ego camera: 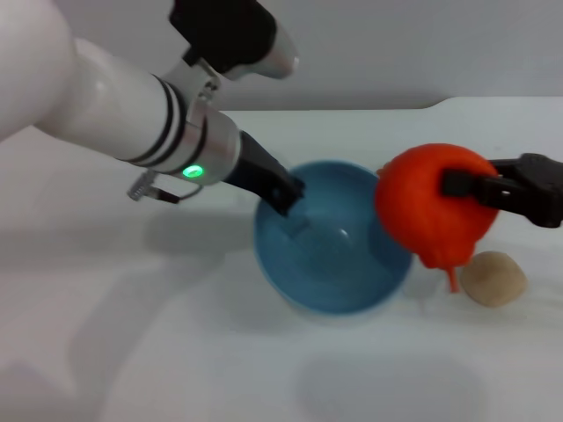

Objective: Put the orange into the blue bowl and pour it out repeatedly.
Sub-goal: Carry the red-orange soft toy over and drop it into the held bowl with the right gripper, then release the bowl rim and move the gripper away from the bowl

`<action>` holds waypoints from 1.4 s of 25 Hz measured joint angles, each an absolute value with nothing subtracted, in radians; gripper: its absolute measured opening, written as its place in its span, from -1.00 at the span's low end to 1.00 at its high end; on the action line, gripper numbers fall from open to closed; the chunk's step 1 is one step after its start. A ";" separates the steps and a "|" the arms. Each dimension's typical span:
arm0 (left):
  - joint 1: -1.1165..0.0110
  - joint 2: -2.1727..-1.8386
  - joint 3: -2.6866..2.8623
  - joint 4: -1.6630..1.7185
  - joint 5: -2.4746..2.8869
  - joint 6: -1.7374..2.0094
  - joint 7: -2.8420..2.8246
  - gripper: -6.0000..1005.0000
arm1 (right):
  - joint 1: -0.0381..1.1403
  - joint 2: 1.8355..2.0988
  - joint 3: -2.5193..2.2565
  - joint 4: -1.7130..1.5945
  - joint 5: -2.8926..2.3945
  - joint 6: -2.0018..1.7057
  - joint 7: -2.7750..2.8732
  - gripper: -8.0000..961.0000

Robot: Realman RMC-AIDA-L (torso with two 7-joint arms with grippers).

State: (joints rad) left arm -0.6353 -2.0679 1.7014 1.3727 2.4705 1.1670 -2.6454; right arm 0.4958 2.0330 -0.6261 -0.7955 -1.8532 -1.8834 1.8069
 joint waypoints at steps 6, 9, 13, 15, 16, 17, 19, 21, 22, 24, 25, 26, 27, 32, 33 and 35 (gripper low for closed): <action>-0.637 -2.066 1.755 1.371 2.434 1.172 -2.638 -0.99 | 0.534 2.038 -0.675 -0.703 -1.880 -1.809 1.800 -0.87; -0.634 -2.067 1.774 1.371 2.435 1.170 -2.637 -0.99 | 0.549 2.039 -0.693 -0.664 -1.917 -1.762 1.804 -0.92; -0.630 -2.066 1.774 1.371 2.437 1.162 -2.637 -0.99 | 0.551 2.045 -0.703 -0.661 -1.921 -1.755 1.805 -0.91; -0.628 -2.066 1.771 1.371 2.438 1.156 -2.637 -0.99 | 0.550 2.048 -0.704 -0.661 -1.921 -1.755 1.805 -0.84; -0.627 -2.066 1.771 1.370 2.438 1.155 -2.636 -0.99 | 0.550 2.048 -0.704 -0.661 -1.921 -1.755 1.804 -0.78; -0.626 -2.065 1.771 1.370 2.439 1.154 -2.636 -0.99 | 0.550 2.048 -0.704 -0.661 -1.921 -1.756 1.804 -0.72; -0.626 -2.065 1.772 1.367 2.439 1.151 -2.636 -0.99 | 0.549 2.049 -0.704 -0.661 -1.921 -1.759 1.805 -0.60; -0.626 -2.065 1.774 1.361 2.440 1.146 -2.635 -0.99 | 0.545 2.050 -0.699 -0.661 -1.916 -1.760 1.805 -0.48; -0.626 -2.065 1.774 1.352 2.440 1.140 -2.635 -0.98 | 0.540 2.051 -0.693 -0.661 -1.908 -1.760 1.805 -0.42; -0.630 -2.065 1.774 1.317 2.439 1.128 -2.635 -0.96 | 0.522 2.051 -0.675 -0.660 -1.877 -1.757 1.804 -0.30; -0.632 -2.066 1.777 1.296 2.437 1.122 -2.634 -0.95 | 0.509 2.051 -0.666 -0.661 -1.859 -1.756 1.801 -0.25; -0.635 -2.067 1.783 1.278 2.435 1.116 -2.634 -0.94 | 0.496 2.050 -0.658 -0.661 -1.843 -1.754 1.800 -0.19; -0.638 -2.068 1.794 1.263 2.434 1.112 -2.634 -0.93 | 0.485 2.048 -0.650 -0.664 -1.833 -1.753 1.799 -0.13; -0.637 -2.069 1.827 1.240 2.434 1.090 -2.634 -0.89 | 0.463 2.043 -0.629 -0.667 -1.822 -1.751 1.798 0.05; -0.634 -2.069 1.828 1.239 2.434 1.085 -2.634 -0.88 | 0.462 2.042 -0.629 -0.666 -1.822 -1.751 1.798 0.09; -0.631 -2.069 1.833 1.237 2.435 1.075 -2.636 -0.86 | 0.461 2.042 -0.629 -0.663 -1.822 -1.751 1.798 0.10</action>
State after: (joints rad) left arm -0.6313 -2.0694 1.8327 1.2366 2.4352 1.0755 -2.6364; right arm 0.4609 2.0425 -0.6286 -0.6634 -1.8217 -1.7509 1.7976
